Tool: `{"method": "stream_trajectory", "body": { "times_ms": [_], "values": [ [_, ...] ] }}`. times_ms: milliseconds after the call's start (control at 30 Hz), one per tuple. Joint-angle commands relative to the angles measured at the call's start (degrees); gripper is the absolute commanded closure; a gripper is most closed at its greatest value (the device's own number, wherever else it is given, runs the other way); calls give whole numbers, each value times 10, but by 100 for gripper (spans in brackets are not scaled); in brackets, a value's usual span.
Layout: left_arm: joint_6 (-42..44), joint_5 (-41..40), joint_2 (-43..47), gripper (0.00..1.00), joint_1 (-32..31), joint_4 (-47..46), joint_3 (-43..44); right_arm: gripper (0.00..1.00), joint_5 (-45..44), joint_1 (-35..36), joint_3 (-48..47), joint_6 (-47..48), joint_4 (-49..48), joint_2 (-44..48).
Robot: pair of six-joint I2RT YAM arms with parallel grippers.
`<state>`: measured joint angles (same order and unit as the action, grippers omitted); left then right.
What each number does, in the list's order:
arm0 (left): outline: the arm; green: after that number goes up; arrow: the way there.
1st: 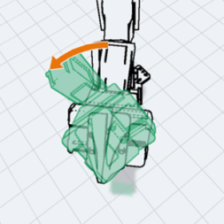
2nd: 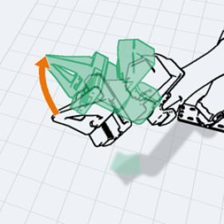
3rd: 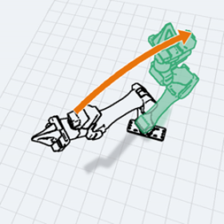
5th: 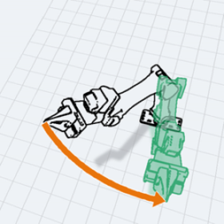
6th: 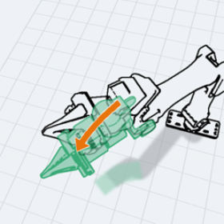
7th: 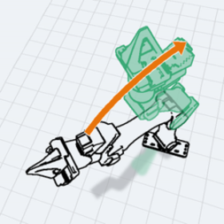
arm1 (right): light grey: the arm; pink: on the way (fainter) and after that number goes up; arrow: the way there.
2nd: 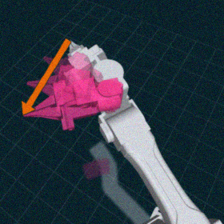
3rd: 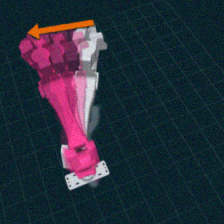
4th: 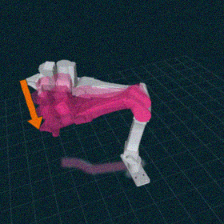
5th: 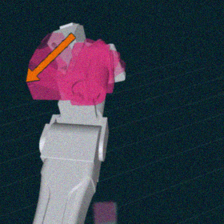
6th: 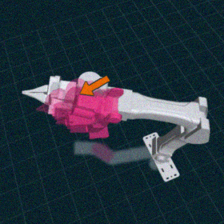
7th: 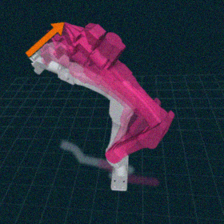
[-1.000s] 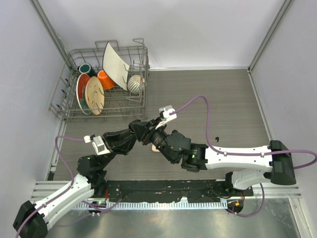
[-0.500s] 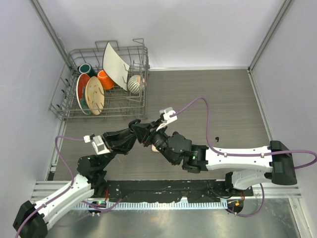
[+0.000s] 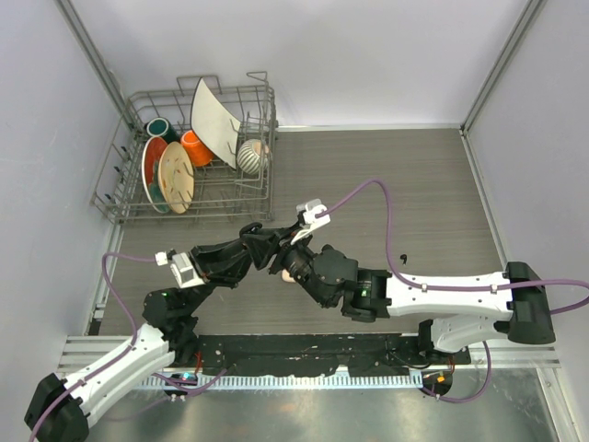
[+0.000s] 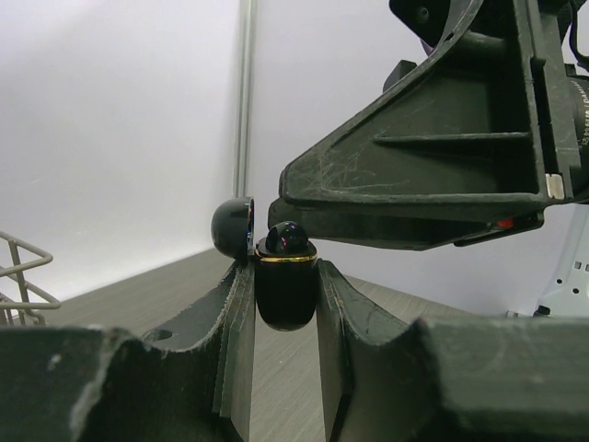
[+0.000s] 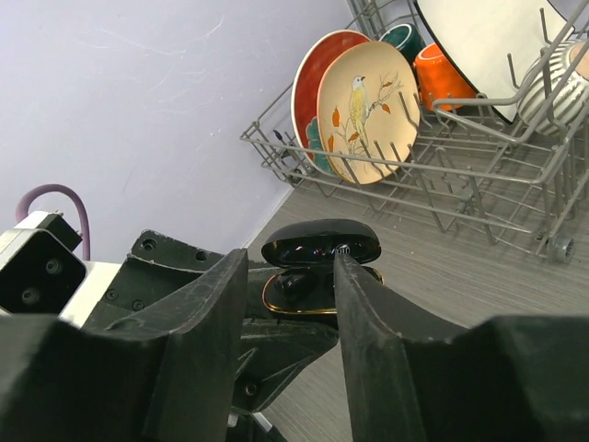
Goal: Insert the wireless bluetooth earbuds into the charging case
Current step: Place the earbud in the charging case.
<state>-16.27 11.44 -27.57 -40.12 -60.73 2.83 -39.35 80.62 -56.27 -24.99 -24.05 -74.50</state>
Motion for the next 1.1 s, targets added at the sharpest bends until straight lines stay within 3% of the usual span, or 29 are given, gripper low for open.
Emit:
{"method": "stream_trajectory", "body": {
  "times_ms": [0, 133, 400, 500, 667, 833, 900, 1067],
  "values": [
    [0, 0, 6, 100, 1, -49, 15, 50, -13, 5, -34, 9, 28, 22],
    [-3, 12, 7, 100, 1, -32, 21, 39, -6, 5, -48, 16, 35, 37],
    [-1, 8, 29, 100, 1, -12, 12, 38, 10, 5, -54, 64, 65, 112],
    [4, 4, 41, 100, 1, 1, 9, 35, -42, 5, -52, 81, 108, 140],
    [6, 8, 64, 100, 1, 25, 10, 23, -215, -15, -46, 81, 223, 188],
    [9, 12, 79, 100, 1, 41, 12, 20, -179, -115, -38, 24, 387, 239],
    [10, 17, 85, 100, 1, 56, 16, 20, -140, -190, -42, 14, 450, 244],
    [9, 23, 96, 100, 1, 46, 13, 20, -29, -333, -88, 9, 573, 185]
  ]
}}
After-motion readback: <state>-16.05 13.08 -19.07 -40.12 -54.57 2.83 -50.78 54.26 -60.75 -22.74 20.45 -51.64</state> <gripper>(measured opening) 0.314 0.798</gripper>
